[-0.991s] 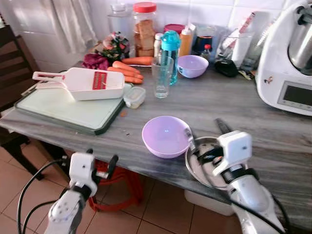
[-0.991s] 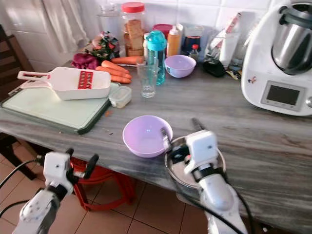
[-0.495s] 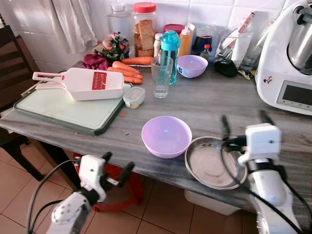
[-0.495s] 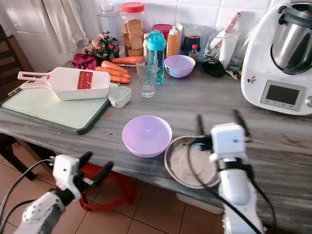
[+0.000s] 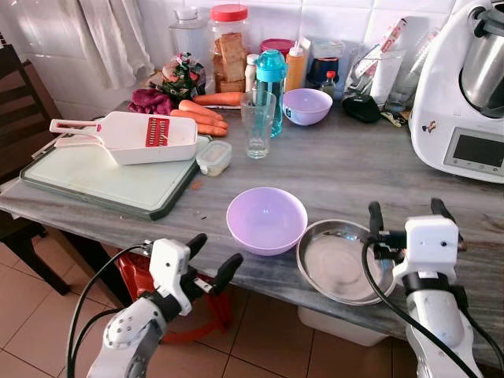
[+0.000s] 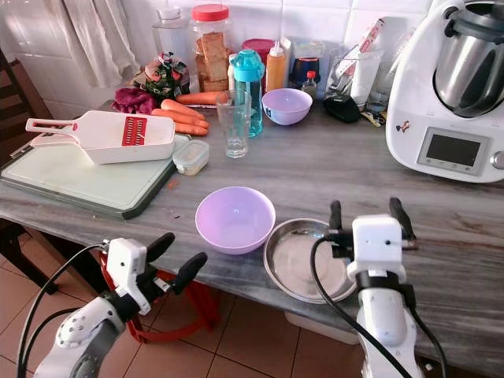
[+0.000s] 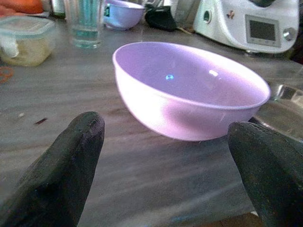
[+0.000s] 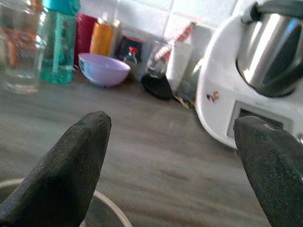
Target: Setting the table
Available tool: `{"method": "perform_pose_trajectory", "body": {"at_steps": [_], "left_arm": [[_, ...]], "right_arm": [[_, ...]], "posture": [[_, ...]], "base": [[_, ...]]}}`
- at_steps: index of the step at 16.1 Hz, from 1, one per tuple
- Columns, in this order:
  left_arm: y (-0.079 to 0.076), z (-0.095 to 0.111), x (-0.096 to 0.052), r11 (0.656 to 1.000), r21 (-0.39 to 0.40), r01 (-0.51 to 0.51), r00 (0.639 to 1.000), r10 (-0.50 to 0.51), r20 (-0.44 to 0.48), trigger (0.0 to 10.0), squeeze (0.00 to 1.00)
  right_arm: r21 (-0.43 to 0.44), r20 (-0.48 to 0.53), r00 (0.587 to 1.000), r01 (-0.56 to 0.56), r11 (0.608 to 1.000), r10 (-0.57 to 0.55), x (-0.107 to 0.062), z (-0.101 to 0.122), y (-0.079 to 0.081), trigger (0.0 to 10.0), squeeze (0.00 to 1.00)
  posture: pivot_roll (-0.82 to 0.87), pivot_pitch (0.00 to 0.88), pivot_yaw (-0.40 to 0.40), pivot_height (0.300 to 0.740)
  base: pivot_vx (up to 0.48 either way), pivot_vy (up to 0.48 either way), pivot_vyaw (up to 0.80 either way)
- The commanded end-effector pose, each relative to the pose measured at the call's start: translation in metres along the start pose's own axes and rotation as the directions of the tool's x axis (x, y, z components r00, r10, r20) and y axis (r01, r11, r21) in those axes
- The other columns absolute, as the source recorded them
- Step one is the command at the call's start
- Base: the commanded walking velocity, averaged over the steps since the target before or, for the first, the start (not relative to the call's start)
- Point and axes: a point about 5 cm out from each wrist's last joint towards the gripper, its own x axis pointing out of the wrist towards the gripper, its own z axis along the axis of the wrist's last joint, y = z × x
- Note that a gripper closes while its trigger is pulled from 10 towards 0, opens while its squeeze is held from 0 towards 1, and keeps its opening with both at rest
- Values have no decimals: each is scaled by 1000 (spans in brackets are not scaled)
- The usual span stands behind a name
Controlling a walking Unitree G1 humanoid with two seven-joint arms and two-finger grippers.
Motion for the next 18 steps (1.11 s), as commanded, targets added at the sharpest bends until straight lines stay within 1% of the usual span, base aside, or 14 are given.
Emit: {"method": "perform_pose_trajectory", "body": {"at_steps": [1, 2, 4, 5, 6, 8, 10, 13, 18], "left_arm": [[-2, 0, 3, 1000, 0, 23, 1000, -23, -7, 10000, 0], [-8, -8, 4, 998, -24, 66, 996, -67, -57, 10000, 0], [-11, -13, 5, 996, -38, 77, 994, -80, -73, 10000, 0], [-11, -13, 5, 996, -40, 81, 994, -84, -76, 10000, 0], [-11, -14, 6, 996, -41, 80, 993, -83, -85, 10000, 0], [-11, -15, 8, 996, -41, 74, 993, -77, -87, 10000, 0], [-13, -16, 16, 997, -51, 66, 994, -70, -87, 10000, 0], [-16, -19, 23, 996, -63, 69, 993, -74, -88, 10000, 0], [-15, -14, 35, 995, -75, 60, 996, -65, -56, 10000, 0]], "right_arm": [[-1, -15, 1000, 21, 1000, -21, 0, -2, -3, 10000, 0], [-10, -19, 999, 34, 999, -34, 0, -2, -5, 10000, 0], [53, -19, 1000, -8, 999, 9, -3, 0, 0, 10000, 0], [71, -13, 999, -34, 997, 35, -4, 1, 3, 10000, 0], [108, 0, 996, -92, 990, 92, -8, 4, 9, 10000, 0], [102, 0, 993, -114, 988, 115, -12, 4, 12, 10000, 0], [102, -19, 994, -107, 989, 110, -12, -1, 9, 10000, 0], [103, -16, 993, -116, 988, 118, -11, 1, 11, 10000, 0], [104, -18, 992, -126, 987, 129, -11, 0, 14, 10000, 0]], "posture": [[49, 5, 35, 740], [43, 8, 38, 740], [37, 12, 39, 740], [36, 12, 39, 740], [30, 15, 38, 740], [26, 14, 38, 740], [19, 13, 38, 740], [15, 10, 38, 740], [17, 10, 40, 740]], "base": [[0, 0, 0], [0, 0, 0], [0, 0, 0], [0, 0, 0], [0, 0, 0], [0, 0, 0], [0, 0, 0], [0, 0, 0], [0, 0, 0]]}}
